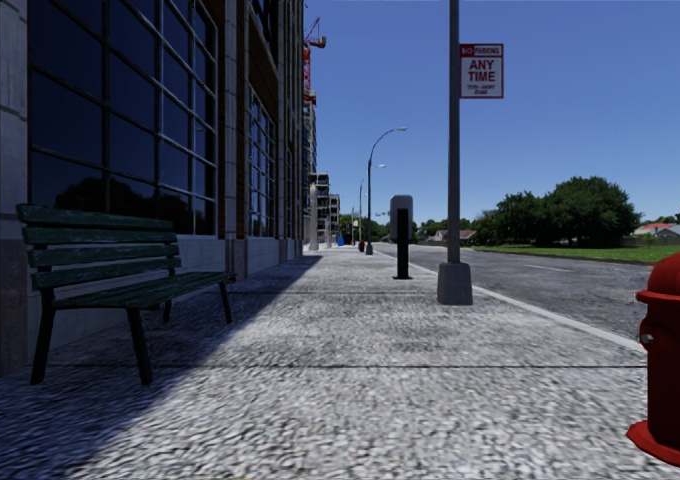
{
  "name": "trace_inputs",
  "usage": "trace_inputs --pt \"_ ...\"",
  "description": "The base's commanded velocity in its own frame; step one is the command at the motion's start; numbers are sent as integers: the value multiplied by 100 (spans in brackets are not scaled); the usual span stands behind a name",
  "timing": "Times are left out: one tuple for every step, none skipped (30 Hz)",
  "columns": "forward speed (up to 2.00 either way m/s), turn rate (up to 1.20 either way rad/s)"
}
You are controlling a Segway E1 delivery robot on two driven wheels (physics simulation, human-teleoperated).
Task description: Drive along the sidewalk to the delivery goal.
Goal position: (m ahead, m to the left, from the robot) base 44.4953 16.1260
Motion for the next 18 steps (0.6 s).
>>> trace_inputs --pt "200 0" --pt "200 0" --pt "200 0" --pt "200 0" --pt "200 0" --pt "200 0" --pt "200 0" --pt "200 0" --pt "200 0" --pt "200 0" --pt "200 0" --pt "200 0" --pt "200 0" --pt "200 0" --pt "200 0" --pt "200 0" --pt "200 0" --pt "200 0"
